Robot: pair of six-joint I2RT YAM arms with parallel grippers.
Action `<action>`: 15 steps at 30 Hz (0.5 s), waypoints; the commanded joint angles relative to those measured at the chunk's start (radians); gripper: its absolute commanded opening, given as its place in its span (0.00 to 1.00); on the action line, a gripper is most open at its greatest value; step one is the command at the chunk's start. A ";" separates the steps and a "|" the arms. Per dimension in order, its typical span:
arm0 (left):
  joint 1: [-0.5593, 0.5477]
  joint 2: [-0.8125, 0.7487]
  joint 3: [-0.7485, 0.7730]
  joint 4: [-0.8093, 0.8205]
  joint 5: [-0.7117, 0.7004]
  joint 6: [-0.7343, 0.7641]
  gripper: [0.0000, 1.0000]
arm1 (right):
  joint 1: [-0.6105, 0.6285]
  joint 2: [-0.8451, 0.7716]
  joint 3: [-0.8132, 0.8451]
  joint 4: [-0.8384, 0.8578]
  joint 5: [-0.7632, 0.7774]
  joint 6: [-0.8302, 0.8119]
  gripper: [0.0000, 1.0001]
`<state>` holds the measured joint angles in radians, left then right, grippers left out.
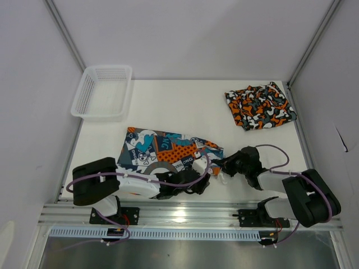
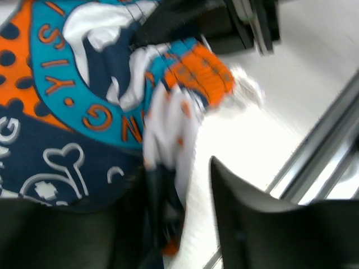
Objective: Fold and stack the shorts
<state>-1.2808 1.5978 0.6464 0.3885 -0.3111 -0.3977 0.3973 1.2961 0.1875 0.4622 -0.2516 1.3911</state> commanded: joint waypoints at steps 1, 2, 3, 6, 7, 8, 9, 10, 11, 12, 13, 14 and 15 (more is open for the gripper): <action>-0.014 -0.088 -0.048 0.081 0.061 -0.013 0.58 | -0.063 0.034 0.076 -0.097 -0.118 -0.180 0.00; -0.012 -0.108 -0.082 0.087 0.087 -0.015 0.64 | -0.096 0.037 0.082 -0.129 -0.162 -0.216 0.00; -0.011 -0.155 -0.089 0.087 0.095 -0.018 0.72 | -0.116 0.037 0.093 -0.161 -0.178 -0.251 0.00; -0.003 -0.216 -0.103 0.015 0.110 -0.032 0.79 | -0.175 0.025 0.148 -0.311 -0.199 -0.421 0.00; 0.001 -0.249 -0.096 -0.008 0.107 -0.041 0.81 | -0.181 0.019 0.170 -0.359 -0.198 -0.466 0.00; 0.021 -0.265 -0.097 -0.031 0.103 -0.050 0.82 | -0.189 0.014 0.222 -0.457 -0.189 -0.557 0.00; 0.034 -0.275 -0.093 -0.078 0.093 -0.081 0.83 | -0.192 0.014 0.249 -0.521 -0.163 -0.602 0.00; 0.069 -0.298 -0.094 -0.100 0.095 -0.096 0.83 | -0.193 0.019 0.277 -0.566 -0.152 -0.647 0.00; 0.090 -0.311 -0.096 -0.115 0.102 -0.111 0.83 | -0.195 0.025 0.329 -0.650 -0.140 -0.725 0.00; 0.112 -0.320 -0.102 -0.126 0.121 -0.143 0.83 | -0.201 0.040 0.352 -0.683 -0.118 -0.757 0.00; 0.136 -0.328 -0.103 -0.163 0.121 -0.159 0.82 | -0.204 0.049 0.372 -0.713 -0.117 -0.792 0.00; 0.170 -0.338 -0.106 -0.180 0.115 -0.170 0.82 | -0.210 0.063 0.392 -0.764 -0.117 -0.823 0.00; 0.179 -0.340 -0.099 -0.201 0.104 -0.176 0.81 | -0.216 0.089 0.427 -0.784 -0.115 -0.880 0.00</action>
<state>-1.1511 1.2884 0.5472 0.2756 -0.2062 -0.5014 0.2001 1.3403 0.5327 -0.1165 -0.3908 0.7452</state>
